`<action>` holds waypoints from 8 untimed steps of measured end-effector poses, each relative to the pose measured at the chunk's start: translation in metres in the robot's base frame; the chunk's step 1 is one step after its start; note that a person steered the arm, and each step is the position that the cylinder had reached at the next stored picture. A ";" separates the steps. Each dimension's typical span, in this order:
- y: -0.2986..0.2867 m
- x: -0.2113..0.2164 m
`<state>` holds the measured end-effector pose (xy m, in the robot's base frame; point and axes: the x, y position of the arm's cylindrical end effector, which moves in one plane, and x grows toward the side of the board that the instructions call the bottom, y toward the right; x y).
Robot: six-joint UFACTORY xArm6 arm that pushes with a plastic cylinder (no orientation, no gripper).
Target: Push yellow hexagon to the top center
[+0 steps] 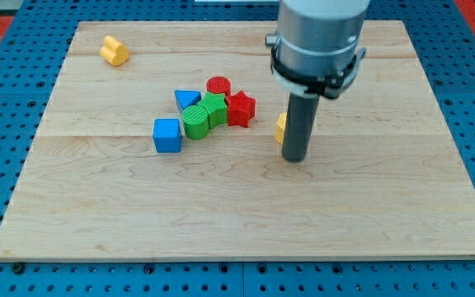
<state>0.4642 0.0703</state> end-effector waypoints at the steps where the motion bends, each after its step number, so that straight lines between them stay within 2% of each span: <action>1: -0.023 -0.080; 2: -0.012 -0.123; 3: 0.004 -0.101; 4: 0.027 -0.125; 6: -0.069 -0.201; 7: -0.071 -0.219; 8: -0.079 -0.205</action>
<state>0.2587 -0.0082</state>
